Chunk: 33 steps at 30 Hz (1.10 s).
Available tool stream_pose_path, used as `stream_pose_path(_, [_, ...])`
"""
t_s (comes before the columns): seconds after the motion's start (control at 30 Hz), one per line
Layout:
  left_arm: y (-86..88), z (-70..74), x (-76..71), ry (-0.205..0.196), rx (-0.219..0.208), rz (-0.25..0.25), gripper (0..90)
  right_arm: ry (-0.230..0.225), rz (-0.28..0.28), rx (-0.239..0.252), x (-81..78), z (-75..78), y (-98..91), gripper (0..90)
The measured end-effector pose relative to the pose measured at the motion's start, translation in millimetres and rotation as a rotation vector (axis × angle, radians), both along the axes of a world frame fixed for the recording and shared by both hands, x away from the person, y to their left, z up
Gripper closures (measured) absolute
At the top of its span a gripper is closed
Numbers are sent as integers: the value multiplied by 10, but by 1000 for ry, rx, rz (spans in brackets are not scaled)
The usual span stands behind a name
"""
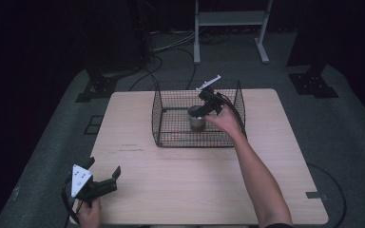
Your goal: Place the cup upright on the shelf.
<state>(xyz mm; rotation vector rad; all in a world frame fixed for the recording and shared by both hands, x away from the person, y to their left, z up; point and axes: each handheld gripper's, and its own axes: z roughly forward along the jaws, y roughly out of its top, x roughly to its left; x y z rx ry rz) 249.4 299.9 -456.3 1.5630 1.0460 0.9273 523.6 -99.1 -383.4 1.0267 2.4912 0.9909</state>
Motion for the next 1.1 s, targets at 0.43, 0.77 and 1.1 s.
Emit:
stream_pose_path(0.43, [-5, 0, 0, 0, 5, -2, 0, -6, 8, 58, -66, 134, -71, 119])
stream_pose_path(0.77, [-2, 5, -21, -6, 4, -5, 0, -14, 21, 79, -205, 226, -107, 124])
stream_pose_path(1.1, [-2, 2, -23, -4, 4, -6, 0, 1, 47, 93, -316, 261, -138, 125])
